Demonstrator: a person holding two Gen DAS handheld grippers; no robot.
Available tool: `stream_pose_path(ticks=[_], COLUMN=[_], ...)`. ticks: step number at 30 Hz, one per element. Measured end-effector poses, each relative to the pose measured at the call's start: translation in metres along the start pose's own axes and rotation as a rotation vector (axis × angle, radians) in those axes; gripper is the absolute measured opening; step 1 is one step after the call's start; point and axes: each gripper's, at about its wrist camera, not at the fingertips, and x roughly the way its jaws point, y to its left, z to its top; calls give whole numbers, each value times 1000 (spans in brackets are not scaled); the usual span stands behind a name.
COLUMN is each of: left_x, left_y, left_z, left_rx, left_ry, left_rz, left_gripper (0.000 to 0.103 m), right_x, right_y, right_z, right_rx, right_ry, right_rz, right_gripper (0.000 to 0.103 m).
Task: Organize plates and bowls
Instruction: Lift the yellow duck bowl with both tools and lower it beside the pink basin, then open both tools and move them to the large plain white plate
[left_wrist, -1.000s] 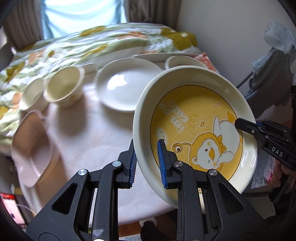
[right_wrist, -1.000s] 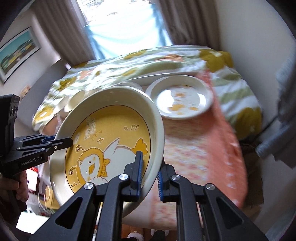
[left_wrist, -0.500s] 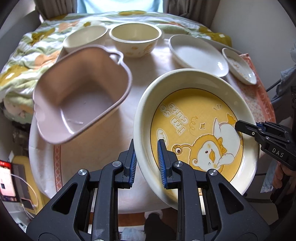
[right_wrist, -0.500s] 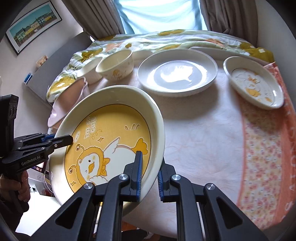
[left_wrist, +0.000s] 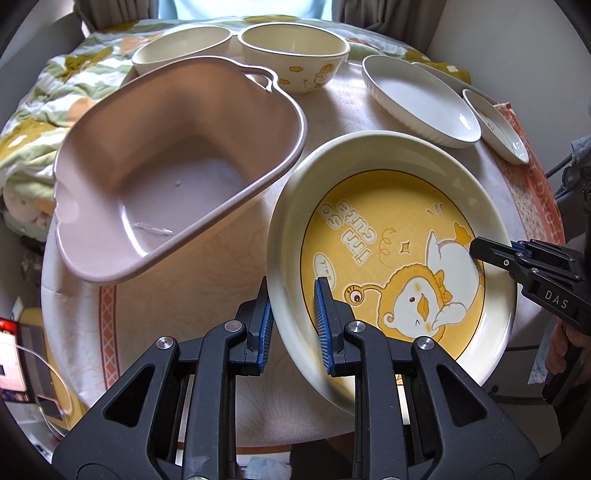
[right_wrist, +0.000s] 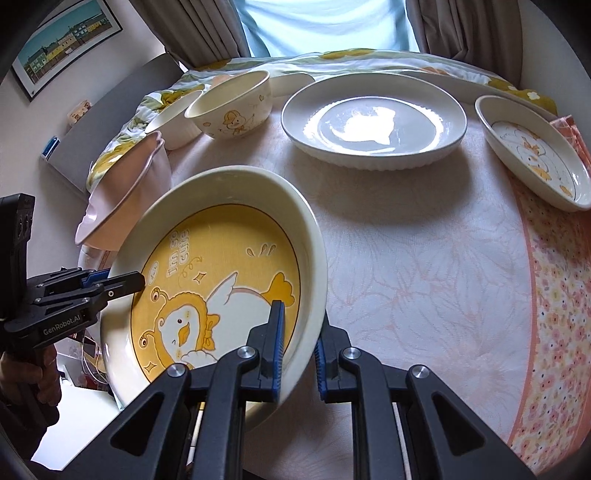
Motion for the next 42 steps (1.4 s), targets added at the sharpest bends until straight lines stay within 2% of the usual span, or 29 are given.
stream_pose_path(ticks=[10, 14, 21, 23, 24, 25, 26, 27, 29, 30, 33, 37, 39, 42], left_x=[3, 1, -4, -5, -6, -7, -10, -14, -23, -26, -49, -93, -121, -161], left_y=[-3, -3, -2, -3, -2, -1, 0, 1, 2, 2, 4, 8, 6, -3], left_z=[2, 1, -1, -2, -3, -4, -4, -5, -5, -4, -2, 15, 33, 62], left_rx=[12, 11, 10, 14, 16, 16, 15, 13, 8, 6, -9, -52, -63, -81], left_ry=[3, 2, 3, 9, 13, 15, 8, -9, -13, -6, -27, -120, -204, -348], left_rz=[15, 35, 58, 65, 75, 90, 95, 90, 88, 94, 88, 78, 89, 99], left_gripper=[19, 19, 20, 28, 48, 76, 84, 87, 87, 87, 87, 89, 92, 103], right_x=[3, 1, -3, -5, -6, -8, -10, -12, -22, -29, -61, -109, -134, -176], right_y=[2, 5, -4, -6, -7, -9, -10, -11, -12, -12, -8, -5, -6, -9], right_z=[1, 3, 4, 3, 3, 3, 3, 3, 4, 5, 10, 24, 35, 59], right_rx=[32, 18, 64, 80, 88, 101, 110, 118, 127, 126, 111, 65, 39, -33], right_ry=[6, 14, 21, 14, 13, 10, 8, 3, -15, -29, -108, -226, -289, -390], right_rz=[-19, -56, -50, -45, -45, -51, -53, -53, -59, -67, -100, -148, -149, -173], right_gripper=[16, 16, 16, 16, 17, 21, 32, 41, 89, 96, 99, 102, 102, 102])
